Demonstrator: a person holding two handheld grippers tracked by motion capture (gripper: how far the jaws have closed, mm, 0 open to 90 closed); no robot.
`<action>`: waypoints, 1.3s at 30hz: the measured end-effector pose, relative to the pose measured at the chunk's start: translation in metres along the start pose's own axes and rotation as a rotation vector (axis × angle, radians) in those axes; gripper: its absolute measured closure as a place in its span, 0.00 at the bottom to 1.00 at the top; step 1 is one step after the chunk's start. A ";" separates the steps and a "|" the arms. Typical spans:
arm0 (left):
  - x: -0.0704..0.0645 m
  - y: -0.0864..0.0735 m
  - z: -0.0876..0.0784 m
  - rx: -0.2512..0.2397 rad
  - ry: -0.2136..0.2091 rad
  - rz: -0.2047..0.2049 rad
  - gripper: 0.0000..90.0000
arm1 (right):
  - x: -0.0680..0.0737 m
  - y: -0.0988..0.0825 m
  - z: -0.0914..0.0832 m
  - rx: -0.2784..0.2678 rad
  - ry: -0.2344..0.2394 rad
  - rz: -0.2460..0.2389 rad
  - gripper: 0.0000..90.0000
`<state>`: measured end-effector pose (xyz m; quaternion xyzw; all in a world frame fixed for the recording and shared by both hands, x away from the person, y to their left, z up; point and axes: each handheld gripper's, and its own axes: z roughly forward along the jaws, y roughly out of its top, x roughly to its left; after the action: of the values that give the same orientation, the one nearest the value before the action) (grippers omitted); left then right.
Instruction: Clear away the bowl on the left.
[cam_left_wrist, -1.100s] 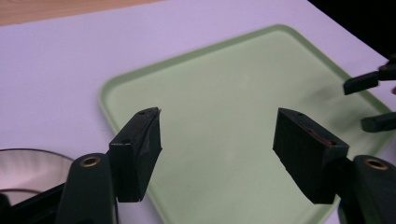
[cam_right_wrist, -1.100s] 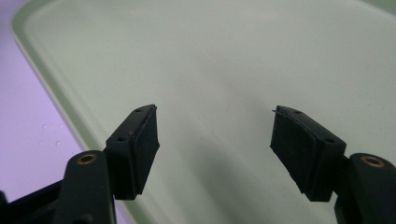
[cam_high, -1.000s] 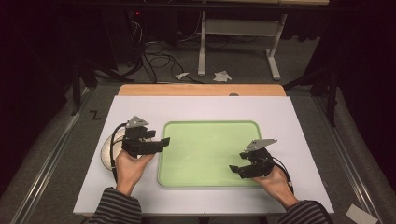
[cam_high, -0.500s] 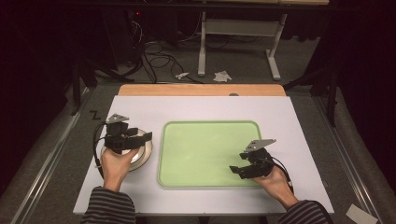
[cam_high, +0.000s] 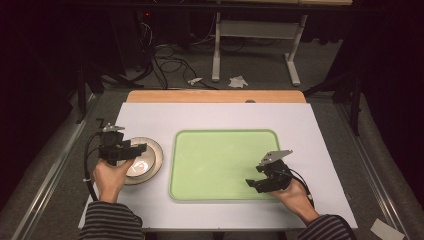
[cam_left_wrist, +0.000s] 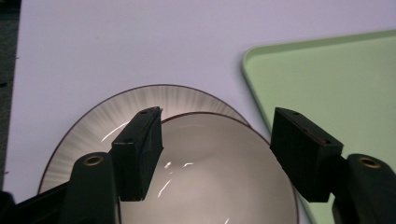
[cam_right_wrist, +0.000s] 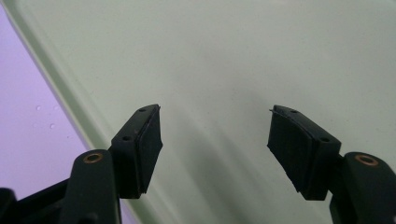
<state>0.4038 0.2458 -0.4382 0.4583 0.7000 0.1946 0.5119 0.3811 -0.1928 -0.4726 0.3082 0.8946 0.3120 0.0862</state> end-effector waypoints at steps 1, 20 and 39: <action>0.003 0.001 0.000 -0.005 0.007 -0.002 0.38 | 0.000 0.000 0.000 0.000 -0.001 0.000 0.40; 0.042 -0.006 0.018 0.095 0.172 -0.066 0.44 | 0.000 0.000 0.003 0.023 0.003 -0.007 0.41; 0.054 -0.013 0.027 0.161 0.214 -0.106 0.67 | 0.002 -0.001 0.006 0.042 0.009 -0.018 0.41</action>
<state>0.4192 0.2792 -0.4876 0.4368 0.7873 0.1580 0.4054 0.3812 -0.1891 -0.4777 0.3004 0.9041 0.2935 0.0786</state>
